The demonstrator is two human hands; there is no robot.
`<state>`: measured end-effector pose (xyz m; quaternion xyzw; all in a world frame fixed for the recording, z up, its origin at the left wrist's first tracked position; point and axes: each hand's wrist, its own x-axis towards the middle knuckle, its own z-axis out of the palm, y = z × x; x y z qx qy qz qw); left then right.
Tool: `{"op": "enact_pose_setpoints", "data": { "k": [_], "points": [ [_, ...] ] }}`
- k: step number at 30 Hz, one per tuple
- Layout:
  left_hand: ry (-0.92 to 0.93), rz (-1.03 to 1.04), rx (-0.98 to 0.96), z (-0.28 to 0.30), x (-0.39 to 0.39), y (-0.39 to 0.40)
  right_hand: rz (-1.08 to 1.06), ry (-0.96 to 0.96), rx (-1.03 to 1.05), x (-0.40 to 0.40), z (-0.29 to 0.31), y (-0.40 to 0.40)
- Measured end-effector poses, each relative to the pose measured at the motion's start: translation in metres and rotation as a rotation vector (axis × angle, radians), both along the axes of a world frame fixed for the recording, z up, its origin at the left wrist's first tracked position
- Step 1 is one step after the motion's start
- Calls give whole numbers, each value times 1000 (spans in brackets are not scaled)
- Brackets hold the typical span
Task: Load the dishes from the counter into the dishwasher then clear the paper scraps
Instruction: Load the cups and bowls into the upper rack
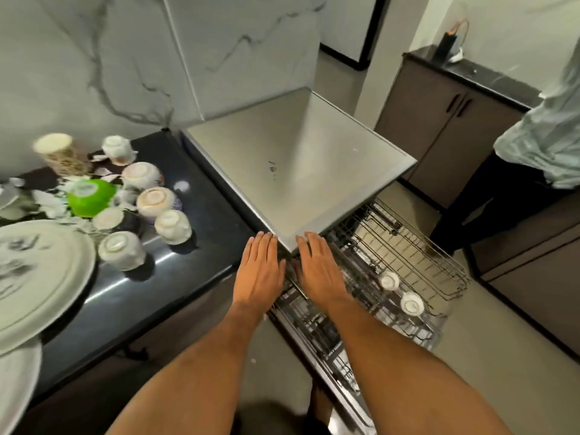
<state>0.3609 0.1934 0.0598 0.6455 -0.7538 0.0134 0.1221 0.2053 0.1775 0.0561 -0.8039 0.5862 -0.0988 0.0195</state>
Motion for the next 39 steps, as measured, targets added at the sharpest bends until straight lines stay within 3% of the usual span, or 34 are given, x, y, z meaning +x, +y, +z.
{"op": "enact_pose_setpoints", "data": {
  "k": [5, 10, 16, 21, 27, 39],
  "points": [
    [93, 144, -70, 11, 73, 15, 153, -146, -58, 82, 19, -9],
    [250, 306, -102, 12, 145, 25, 239, -335, 42, 168, 35, -19],
    [502, 326, -22, 12, 168, 17, 246, -370, 225, 217, 38, -43],
    [773, 410, 21, 4, 174, 1, 222, -382, 372, 228, 33, -67],
    [903, 431, 33, 2, 177, -10, 210, -474, 375, 237, 22, -77],
    [870, 296, -22, 16, 138, -14, 110, -577, 215, 177, 32, -60]
  ]
}}
